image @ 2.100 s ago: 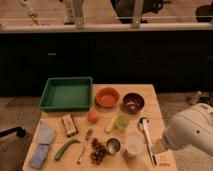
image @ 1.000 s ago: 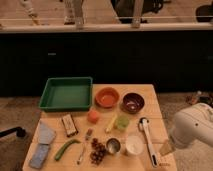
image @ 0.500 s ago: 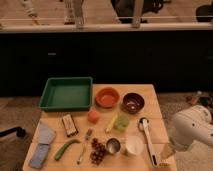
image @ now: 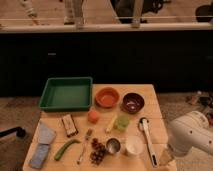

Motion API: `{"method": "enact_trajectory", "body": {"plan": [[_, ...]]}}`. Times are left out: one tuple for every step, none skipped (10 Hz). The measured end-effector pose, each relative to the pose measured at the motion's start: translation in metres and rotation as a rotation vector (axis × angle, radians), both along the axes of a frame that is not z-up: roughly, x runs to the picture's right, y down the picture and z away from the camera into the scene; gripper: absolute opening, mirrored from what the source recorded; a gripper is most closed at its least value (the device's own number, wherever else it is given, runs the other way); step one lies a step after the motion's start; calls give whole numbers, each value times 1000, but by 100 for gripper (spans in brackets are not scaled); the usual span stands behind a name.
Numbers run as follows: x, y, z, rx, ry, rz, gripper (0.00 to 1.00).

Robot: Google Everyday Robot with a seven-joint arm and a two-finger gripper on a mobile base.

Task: Wipe purple bowl with brush

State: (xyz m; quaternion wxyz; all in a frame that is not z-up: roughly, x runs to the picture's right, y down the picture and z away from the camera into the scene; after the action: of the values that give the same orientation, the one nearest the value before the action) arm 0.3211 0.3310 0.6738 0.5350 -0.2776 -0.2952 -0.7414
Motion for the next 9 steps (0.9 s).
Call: {"method": "enact_trajectory", "body": {"plan": [[-3, 3, 1, 1, -13, -13, 80], [-6, 5, 2, 3, -24, -22, 80], [-10, 8, 2, 5, -38, -31, 80], [-15, 11, 3, 10, -56, -46, 80], [-23, 15, 2, 13, -71, -58, 80], [-31, 19, 3, 21, -77, -76, 80], [-42, 22, 5, 32, -85, -87, 80], [-49, 25, 8, 34, -89, -99, 80], [-52, 27, 10, 37, -90, -105, 80]]}}
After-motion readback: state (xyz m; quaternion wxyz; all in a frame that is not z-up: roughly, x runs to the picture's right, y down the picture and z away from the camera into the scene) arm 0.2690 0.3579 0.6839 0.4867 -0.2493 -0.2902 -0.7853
